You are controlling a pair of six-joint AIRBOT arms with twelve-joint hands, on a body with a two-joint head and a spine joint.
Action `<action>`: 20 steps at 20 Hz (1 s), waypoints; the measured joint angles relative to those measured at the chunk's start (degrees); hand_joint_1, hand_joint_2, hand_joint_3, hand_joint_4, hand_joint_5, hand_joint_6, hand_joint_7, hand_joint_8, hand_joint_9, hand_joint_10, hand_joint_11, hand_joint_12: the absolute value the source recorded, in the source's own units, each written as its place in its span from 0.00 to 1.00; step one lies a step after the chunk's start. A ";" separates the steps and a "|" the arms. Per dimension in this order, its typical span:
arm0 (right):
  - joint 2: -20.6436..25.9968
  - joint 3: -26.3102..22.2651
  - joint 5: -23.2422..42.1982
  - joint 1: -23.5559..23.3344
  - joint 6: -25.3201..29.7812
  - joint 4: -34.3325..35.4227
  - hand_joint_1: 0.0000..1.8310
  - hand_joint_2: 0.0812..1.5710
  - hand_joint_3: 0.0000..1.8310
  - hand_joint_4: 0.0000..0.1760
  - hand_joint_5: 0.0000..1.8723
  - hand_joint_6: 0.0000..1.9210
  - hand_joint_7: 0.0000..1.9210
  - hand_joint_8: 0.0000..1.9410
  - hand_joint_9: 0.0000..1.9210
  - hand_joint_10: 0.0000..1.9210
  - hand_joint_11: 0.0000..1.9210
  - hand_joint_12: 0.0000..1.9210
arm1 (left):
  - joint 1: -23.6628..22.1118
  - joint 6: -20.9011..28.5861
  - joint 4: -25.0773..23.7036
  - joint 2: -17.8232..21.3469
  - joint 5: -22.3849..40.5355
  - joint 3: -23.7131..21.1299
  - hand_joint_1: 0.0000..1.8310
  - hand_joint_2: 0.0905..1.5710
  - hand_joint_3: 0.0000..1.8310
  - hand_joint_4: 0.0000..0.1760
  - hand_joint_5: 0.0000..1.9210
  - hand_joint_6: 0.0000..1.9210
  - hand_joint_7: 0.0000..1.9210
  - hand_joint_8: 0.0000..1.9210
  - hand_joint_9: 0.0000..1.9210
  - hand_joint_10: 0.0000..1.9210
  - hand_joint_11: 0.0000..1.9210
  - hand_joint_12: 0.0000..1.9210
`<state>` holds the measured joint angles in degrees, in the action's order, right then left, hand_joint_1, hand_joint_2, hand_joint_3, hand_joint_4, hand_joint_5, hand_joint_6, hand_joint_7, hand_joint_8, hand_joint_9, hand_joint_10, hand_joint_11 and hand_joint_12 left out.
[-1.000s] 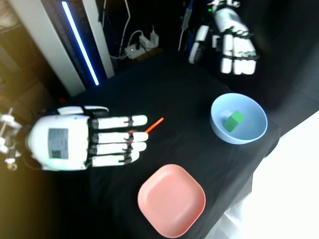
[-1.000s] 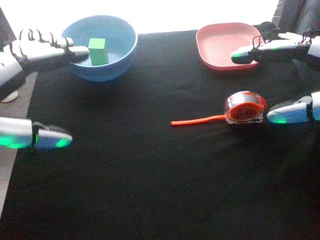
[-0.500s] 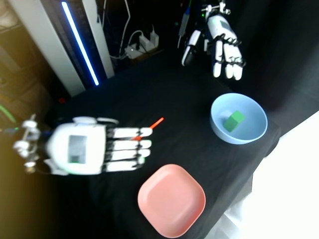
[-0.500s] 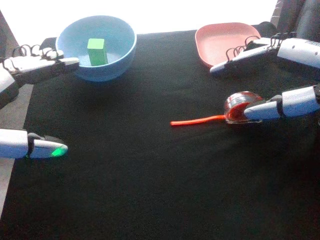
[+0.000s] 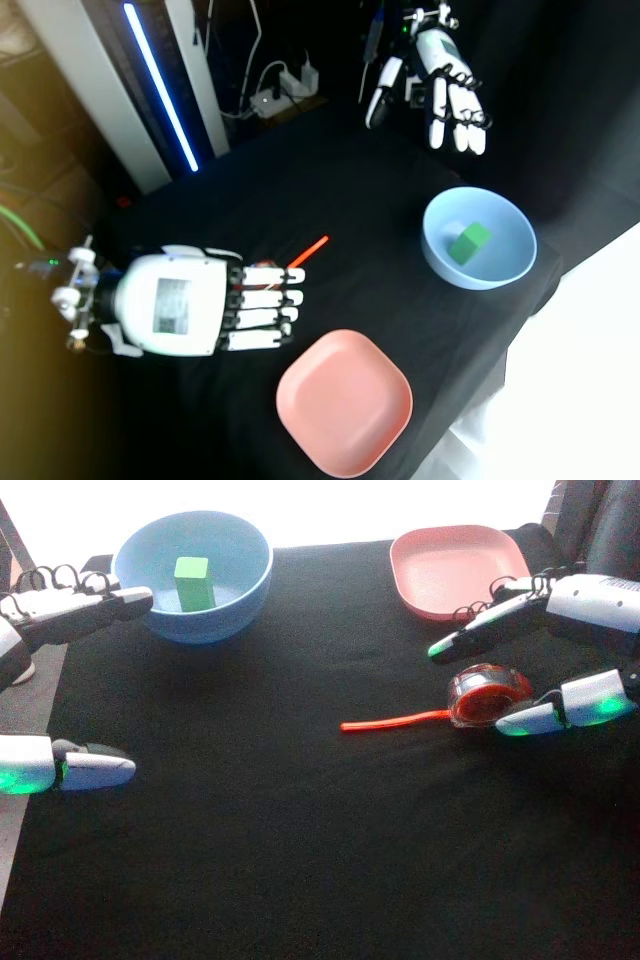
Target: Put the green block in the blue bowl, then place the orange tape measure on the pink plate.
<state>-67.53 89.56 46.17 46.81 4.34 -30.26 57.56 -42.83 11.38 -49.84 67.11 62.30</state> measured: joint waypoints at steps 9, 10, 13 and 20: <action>-0.55 0.72 -0.07 0.00 1.44 0.66 0.69 0.71 0.00 0.00 0.58 0.28 0.46 0.73 0.48 0.79 0.46 0.93 | 0.61 0.44 -0.02 0.00 -0.24 0.00 0.49 0.52 0.00 0.50 0.15 0.00 0.09 0.00 0.05 0.00 0.00 0.24; -0.42 0.72 0.83 0.07 2.25 1.18 0.69 0.69 0.00 0.00 0.62 0.20 0.48 0.70 0.53 0.78 0.52 0.91 | 0.83 0.55 -0.02 0.00 -0.37 0.00 0.50 0.52 0.00 0.46 0.15 0.00 0.09 0.00 0.05 0.00 0.00 0.21; 0.39 0.66 6.73 -0.50 3.30 5.14 0.70 0.68 0.00 0.00 0.71 0.02 0.49 0.68 0.50 0.78 0.46 0.94 | 1.18 0.83 0.00 0.00 0.07 0.00 0.51 0.52 0.00 0.52 0.16 0.00 0.10 0.00 0.05 0.00 0.00 0.14; -0.90 7.72 6.21 -14.58 -2.27 6.99 0.71 0.61 0.00 0.00 0.70 0.17 0.76 0.11 0.57 0.73 0.52 0.86 | 2.08 1.70 0.92 -0.04 0.79 -0.17 0.47 0.54 0.00 0.43 0.16 0.00 0.10 0.00 0.04 0.00 0.00 0.05</action>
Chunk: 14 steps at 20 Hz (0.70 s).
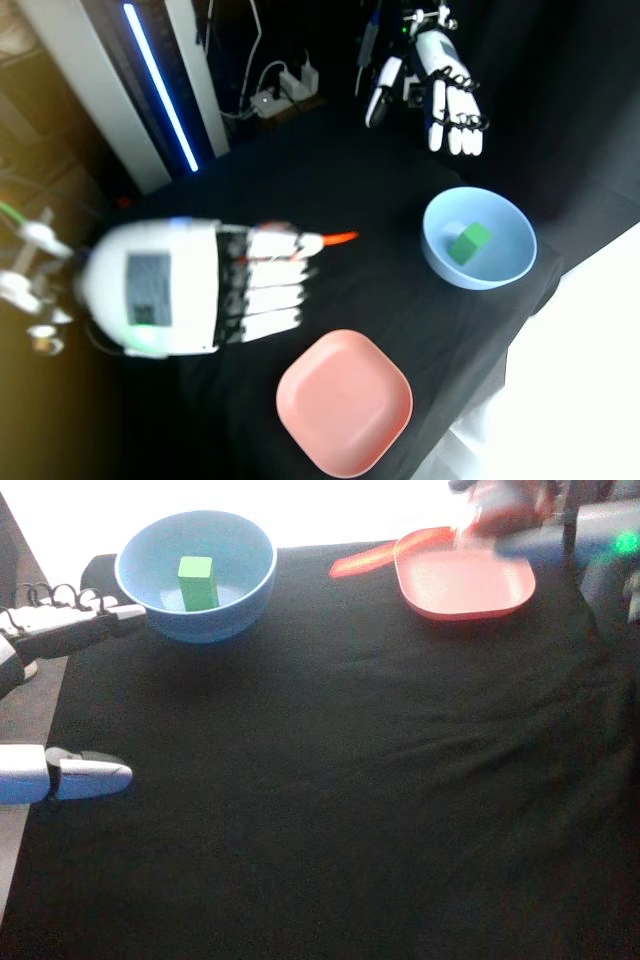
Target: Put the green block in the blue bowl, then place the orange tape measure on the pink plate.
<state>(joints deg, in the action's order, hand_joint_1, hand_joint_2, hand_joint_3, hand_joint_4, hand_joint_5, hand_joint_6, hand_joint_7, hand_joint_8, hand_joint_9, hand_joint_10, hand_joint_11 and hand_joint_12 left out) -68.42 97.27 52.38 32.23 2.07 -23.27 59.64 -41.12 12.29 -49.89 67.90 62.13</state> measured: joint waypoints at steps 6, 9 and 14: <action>-10.64 12.59 -16.94 -4.83 0.02 -9.57 0.70 0.61 0.00 0.08 0.66 0.30 0.77 0.01 0.66 0.46 0.59 0.63 | -0.13 0.07 -0.90 -0.68 -0.90 0.68 0.47 0.54 0.00 0.41 0.16 0.00 0.10 0.00 0.04 0.01 0.01 0.00; -16.15 19.23 -22.21 -5.60 6.01 -17.99 0.77 0.62 0.00 0.00 0.58 0.42 0.76 0.00 0.59 0.46 0.38 0.40 | -0.92 0.24 -1.60 -0.79 -1.97 1.11 0.48 0.54 0.00 0.46 0.16 0.00 0.09 0.00 0.02 0.00 0.00 0.00; -17.33 20.11 -26.64 -5.55 6.78 -24.37 0.47 0.54 0.00 0.36 0.22 0.00 0.33 0.00 0.31 0.02 0.05 0.56 | -1.68 0.50 -2.47 -1.40 -2.01 1.57 0.49 0.53 0.00 0.46 0.16 0.00 0.09 0.00 0.03 0.01 0.01 0.00</action>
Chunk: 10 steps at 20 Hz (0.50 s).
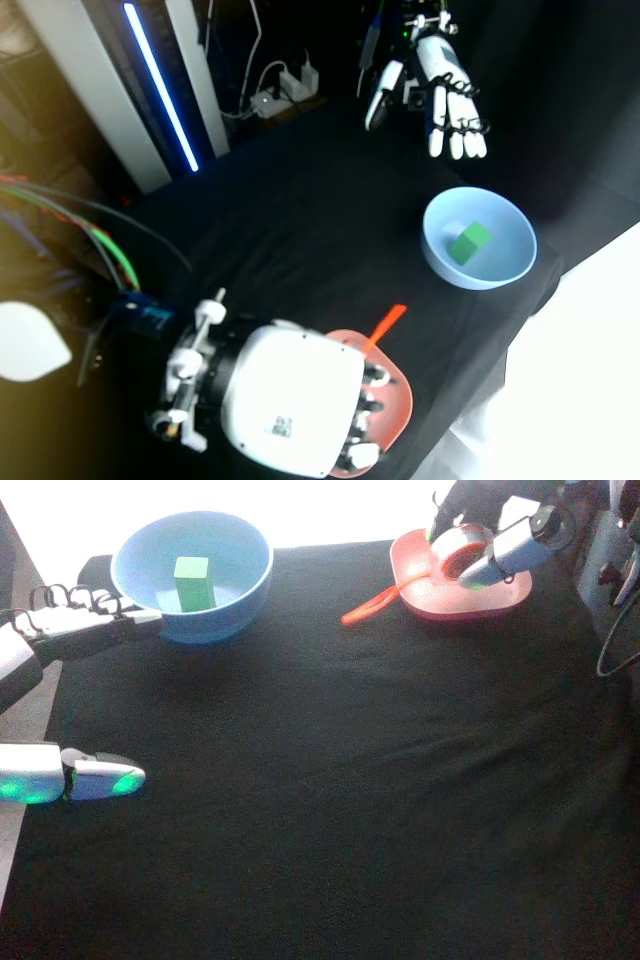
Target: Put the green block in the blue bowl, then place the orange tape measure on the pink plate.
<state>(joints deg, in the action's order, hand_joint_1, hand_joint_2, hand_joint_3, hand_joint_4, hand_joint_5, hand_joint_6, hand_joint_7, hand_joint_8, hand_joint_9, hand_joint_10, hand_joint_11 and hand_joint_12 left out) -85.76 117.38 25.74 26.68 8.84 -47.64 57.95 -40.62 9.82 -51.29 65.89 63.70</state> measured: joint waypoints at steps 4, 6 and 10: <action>1.01 -1.75 0.79 -0.02 0.02 2.86 0.25 0.51 0.00 1.00 0.00 0.00 0.00 0.00 0.00 0.00 0.00 0.00 | 0.00 0.00 0.24 -0.04 0.15 0.00 0.48 0.54 0.00 0.55 0.14 0.00 0.10 0.00 0.05 0.01 0.06 0.03; 4.33 -7.76 4.66 0.00 0.13 6.91 0.24 0.49 0.00 1.00 0.00 0.00 0.00 0.00 0.00 0.00 0.00 0.00 | 0.02 0.00 0.55 -0.13 1.68 -0.04 0.46 0.54 0.00 0.70 0.11 0.00 0.10 0.00 0.06 0.00 0.01 0.18; 16.26 -19.45 23.12 5.33 -2.29 28.57 0.26 0.48 0.00 1.00 0.00 0.00 0.00 0.00 0.00 0.00 0.00 0.00 | 2.03 0.15 1.18 0.46 9.55 -2.29 0.49 0.53 0.00 0.94 0.04 0.00 0.08 0.00 0.09 0.00 0.00 0.25</action>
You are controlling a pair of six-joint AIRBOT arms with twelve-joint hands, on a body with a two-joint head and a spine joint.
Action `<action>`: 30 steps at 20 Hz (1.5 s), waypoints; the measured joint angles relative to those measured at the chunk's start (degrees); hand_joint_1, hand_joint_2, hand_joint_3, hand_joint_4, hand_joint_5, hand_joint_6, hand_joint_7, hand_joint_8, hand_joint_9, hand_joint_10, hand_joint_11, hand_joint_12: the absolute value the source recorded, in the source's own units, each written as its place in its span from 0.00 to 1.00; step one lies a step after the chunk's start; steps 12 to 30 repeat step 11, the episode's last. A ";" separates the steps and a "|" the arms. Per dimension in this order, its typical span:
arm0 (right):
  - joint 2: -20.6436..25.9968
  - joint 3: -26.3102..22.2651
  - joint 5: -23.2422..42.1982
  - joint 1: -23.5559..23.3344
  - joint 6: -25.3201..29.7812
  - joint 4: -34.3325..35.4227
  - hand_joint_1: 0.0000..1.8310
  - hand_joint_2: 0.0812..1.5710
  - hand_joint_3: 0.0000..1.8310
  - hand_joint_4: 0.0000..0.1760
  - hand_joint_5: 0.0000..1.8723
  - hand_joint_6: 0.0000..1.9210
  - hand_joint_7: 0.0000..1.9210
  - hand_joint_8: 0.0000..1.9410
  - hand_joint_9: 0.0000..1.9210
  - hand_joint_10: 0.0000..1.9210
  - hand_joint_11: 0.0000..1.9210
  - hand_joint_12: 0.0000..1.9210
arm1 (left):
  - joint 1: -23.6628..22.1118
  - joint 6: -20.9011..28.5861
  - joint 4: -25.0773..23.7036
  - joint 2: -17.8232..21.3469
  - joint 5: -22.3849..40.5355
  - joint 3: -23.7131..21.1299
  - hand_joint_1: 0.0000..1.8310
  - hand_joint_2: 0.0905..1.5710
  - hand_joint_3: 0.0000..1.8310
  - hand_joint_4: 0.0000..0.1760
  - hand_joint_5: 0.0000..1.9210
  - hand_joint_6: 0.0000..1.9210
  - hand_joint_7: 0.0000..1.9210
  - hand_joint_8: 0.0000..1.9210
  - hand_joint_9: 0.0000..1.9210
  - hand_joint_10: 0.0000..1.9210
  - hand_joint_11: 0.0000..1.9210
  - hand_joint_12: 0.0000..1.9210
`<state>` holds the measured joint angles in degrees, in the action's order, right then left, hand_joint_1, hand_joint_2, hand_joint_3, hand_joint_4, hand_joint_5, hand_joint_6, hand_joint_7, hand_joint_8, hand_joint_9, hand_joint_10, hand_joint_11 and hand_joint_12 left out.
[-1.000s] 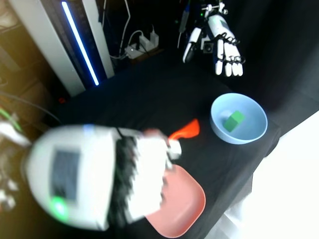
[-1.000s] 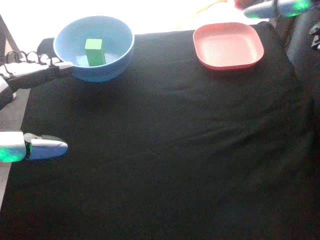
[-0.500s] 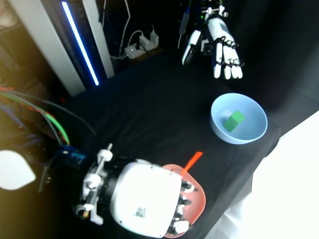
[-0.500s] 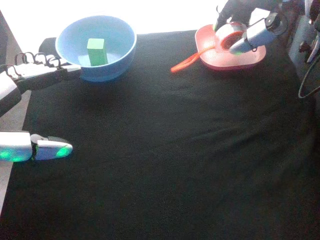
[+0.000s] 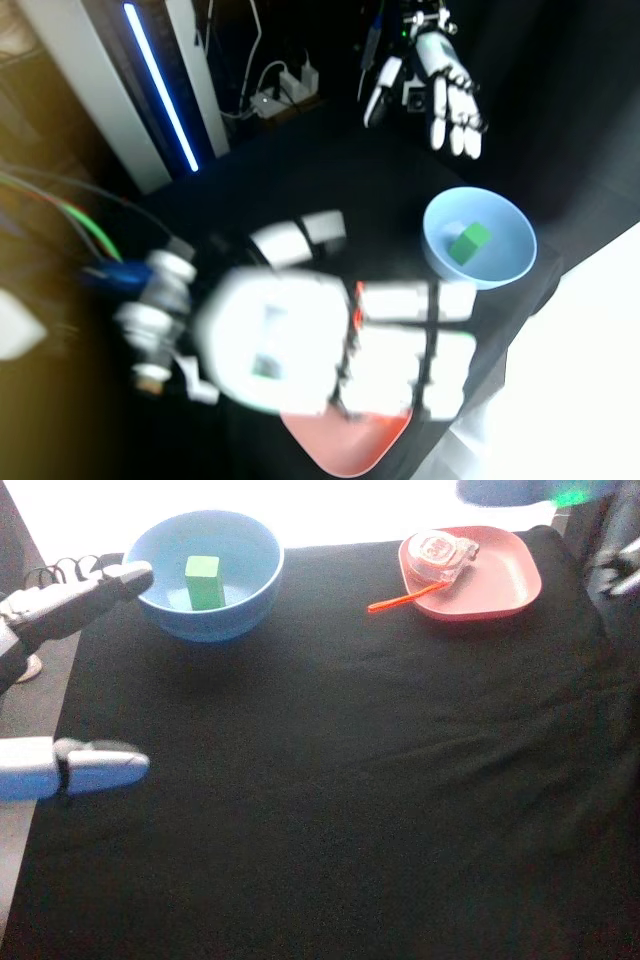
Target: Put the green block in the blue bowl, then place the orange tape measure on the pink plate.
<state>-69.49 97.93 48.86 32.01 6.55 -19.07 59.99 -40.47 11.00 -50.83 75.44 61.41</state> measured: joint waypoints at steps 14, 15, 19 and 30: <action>5.01 -19.98 39.78 28.24 -3.43 33.68 0.29 0.49 0.00 1.00 0.00 0.00 0.00 0.00 0.00 0.00 0.00 0.00 | 3.82 -0.04 2.78 0.28 14.60 -3.74 0.29 0.58 0.00 0.60 0.00 0.00 0.04 0.00 0.04 0.00 0.00 0.13; 5.01 -19.98 39.78 28.24 -3.43 33.68 0.29 0.49 0.00 1.00 0.00 0.00 0.00 0.00 0.00 0.00 0.00 0.00 | 3.82 -0.04 2.78 0.28 14.60 -3.74 0.29 0.58 0.00 0.60 0.00 0.00 0.04 0.00 0.04 0.00 0.00 0.13; 5.01 -19.98 39.78 28.24 -3.43 33.68 0.29 0.49 0.00 1.00 0.00 0.00 0.00 0.00 0.00 0.00 0.00 0.00 | 3.82 -0.04 2.78 0.28 14.60 -3.74 0.29 0.58 0.00 0.60 0.00 0.00 0.04 0.00 0.04 0.00 0.00 0.13; 5.01 -19.98 39.78 28.24 -3.43 33.68 0.29 0.49 0.00 1.00 0.00 0.00 0.00 0.00 0.00 0.00 0.00 0.00 | 3.82 -0.04 2.78 0.28 14.60 -3.74 0.29 0.58 0.00 0.60 0.00 0.00 0.04 0.00 0.04 0.00 0.00 0.13</action>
